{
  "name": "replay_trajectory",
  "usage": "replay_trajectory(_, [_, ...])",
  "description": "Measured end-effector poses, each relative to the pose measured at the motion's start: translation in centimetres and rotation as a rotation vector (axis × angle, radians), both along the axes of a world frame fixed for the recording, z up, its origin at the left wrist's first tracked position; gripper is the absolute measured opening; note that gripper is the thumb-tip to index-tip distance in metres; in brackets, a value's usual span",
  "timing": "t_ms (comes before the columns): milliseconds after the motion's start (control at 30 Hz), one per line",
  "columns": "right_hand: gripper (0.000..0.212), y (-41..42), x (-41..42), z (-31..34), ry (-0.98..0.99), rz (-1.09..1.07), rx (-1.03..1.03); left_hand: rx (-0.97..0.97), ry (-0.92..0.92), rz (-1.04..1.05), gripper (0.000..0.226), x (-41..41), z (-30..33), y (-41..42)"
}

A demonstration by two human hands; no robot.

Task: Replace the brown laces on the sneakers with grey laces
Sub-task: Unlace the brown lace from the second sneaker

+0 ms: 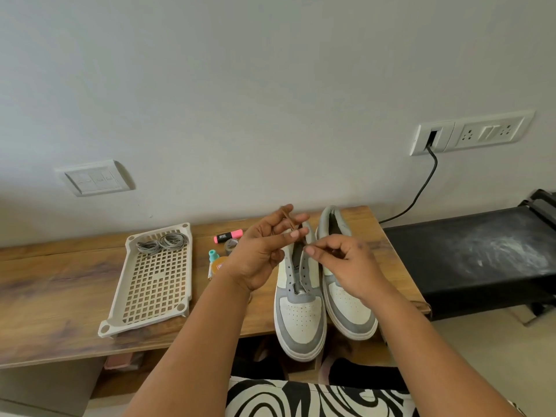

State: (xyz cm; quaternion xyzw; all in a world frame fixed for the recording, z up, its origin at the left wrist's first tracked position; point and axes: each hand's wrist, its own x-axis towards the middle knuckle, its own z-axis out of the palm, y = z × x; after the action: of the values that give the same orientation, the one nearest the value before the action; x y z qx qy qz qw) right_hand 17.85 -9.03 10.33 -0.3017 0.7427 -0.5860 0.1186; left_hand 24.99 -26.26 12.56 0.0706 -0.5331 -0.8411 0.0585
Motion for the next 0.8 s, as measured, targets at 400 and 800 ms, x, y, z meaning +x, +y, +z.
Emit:
replay_trajectory(400, [0.015, 1.3, -0.8, 0.2, 0.246, 0.035, 0.247, -0.756, -0.150, -0.180, 0.076, 0.5, -0.1, 0.2])
replay_trajectory(800, [0.015, 2.1, -1.1, 0.8, 0.211, 0.043, 0.205, -0.814, -0.224, -0.630, 0.060, 1.2, 0.8, 0.6])
